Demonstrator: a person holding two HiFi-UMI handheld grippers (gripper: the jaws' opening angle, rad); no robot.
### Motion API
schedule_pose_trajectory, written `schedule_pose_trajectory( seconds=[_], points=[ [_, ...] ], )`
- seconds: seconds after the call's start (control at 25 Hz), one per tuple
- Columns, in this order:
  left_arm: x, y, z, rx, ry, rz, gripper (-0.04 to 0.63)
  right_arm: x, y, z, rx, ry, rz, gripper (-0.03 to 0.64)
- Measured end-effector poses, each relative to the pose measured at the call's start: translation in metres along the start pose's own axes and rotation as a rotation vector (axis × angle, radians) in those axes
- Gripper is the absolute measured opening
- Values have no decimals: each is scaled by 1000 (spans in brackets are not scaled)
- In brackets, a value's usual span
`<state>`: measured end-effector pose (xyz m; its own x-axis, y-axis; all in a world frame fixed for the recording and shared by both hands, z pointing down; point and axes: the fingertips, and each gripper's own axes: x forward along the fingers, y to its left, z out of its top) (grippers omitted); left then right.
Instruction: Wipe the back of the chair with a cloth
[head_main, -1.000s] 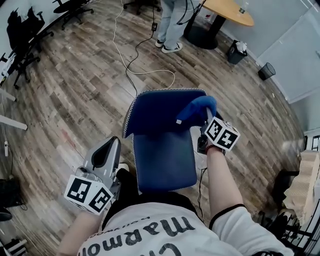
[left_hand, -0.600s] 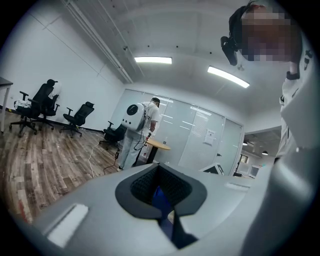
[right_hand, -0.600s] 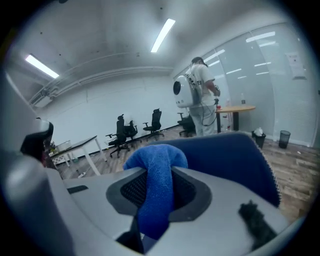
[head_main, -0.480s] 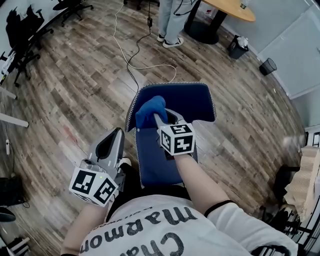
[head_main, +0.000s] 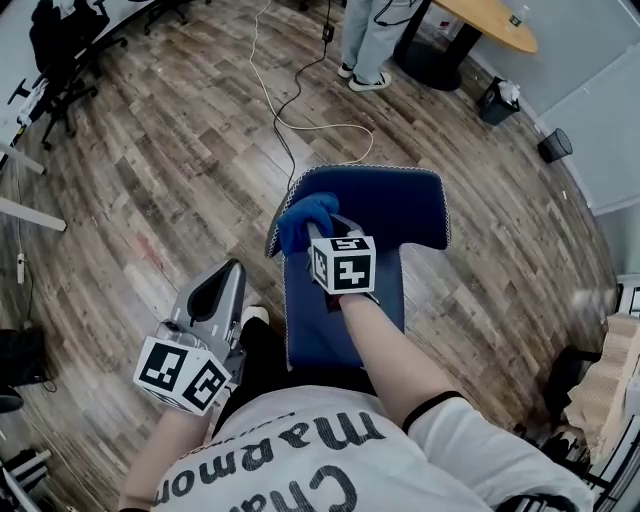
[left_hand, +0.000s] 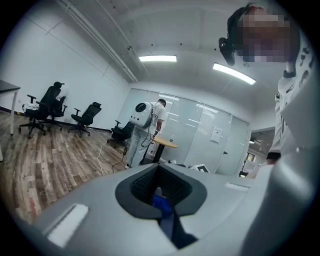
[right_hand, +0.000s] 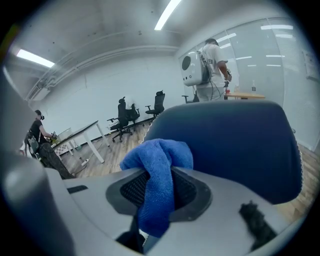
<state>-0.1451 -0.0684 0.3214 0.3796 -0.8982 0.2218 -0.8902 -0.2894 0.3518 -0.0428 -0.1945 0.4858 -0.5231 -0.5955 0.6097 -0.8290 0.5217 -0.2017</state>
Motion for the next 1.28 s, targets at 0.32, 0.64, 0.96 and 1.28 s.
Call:
schedule_pose_trajectory(
  seconds=[0.32,0.64,0.96,1.28],
  points=[
    [-2,9,-4,12,23,27,8,8,-8,-3,30,0,-8,114],
    [8,5,-2,18,20,2,8,6,-24,-7,-75,18,-73,114],
    [15,0,-5,-1,22,-2,8,-6,-63,-10,-39,36,-126,114],
    [18,-3,-9,-12,21,-4,9,-14,-81,-14,-7,35,-161,110]
  ],
)
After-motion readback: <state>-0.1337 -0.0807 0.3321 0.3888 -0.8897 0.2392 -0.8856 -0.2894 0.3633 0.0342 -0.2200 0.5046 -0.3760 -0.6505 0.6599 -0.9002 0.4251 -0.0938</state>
